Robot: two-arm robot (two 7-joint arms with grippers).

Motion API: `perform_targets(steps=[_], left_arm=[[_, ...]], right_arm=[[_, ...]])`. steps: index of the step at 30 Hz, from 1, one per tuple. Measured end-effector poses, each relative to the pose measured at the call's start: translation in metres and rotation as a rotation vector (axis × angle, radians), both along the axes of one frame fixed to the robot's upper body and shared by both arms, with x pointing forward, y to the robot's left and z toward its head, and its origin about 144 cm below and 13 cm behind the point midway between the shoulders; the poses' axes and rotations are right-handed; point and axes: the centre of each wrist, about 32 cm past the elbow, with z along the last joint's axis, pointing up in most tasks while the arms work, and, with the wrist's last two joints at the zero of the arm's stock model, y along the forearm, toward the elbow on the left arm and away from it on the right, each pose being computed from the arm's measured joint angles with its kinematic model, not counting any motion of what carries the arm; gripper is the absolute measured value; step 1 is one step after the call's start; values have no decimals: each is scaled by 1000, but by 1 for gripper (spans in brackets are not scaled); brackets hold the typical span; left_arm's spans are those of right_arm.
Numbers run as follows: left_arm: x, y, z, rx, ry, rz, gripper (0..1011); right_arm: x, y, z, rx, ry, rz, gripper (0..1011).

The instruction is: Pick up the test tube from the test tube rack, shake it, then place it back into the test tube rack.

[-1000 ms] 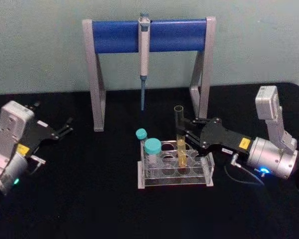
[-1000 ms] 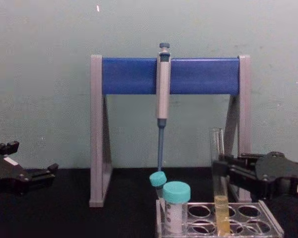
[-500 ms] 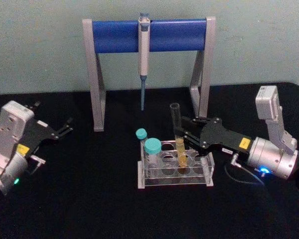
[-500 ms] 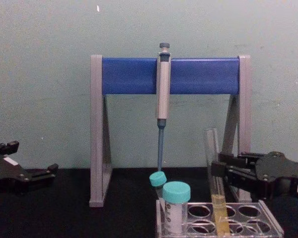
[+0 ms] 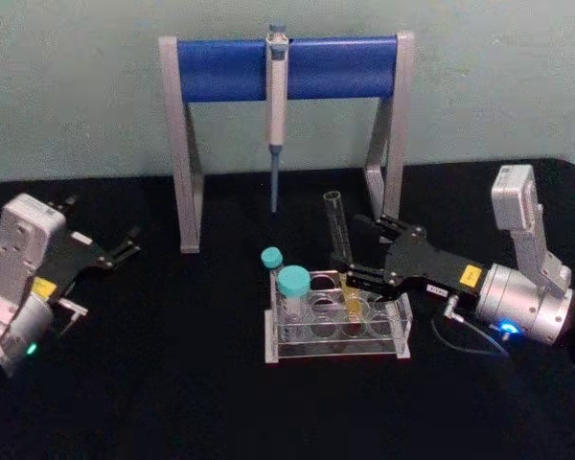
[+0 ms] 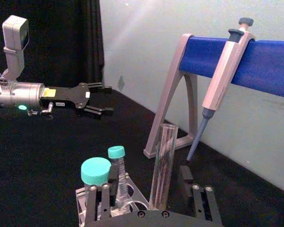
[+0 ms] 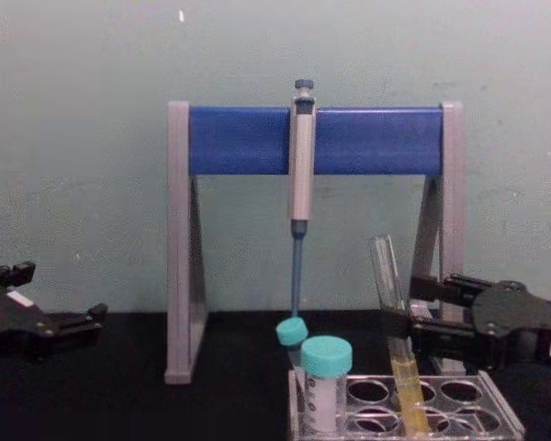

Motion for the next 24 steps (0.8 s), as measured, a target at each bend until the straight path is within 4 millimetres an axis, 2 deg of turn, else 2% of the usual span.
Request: perform_targets(steps=[8, 24], left_arm=[[0, 0, 0, 0, 0, 0, 1001], [0, 0, 0, 0, 0, 0, 1001]], right_arm=[[0, 0, 0, 0, 0, 0, 998], [0, 0, 0, 0, 0, 0, 1000]])
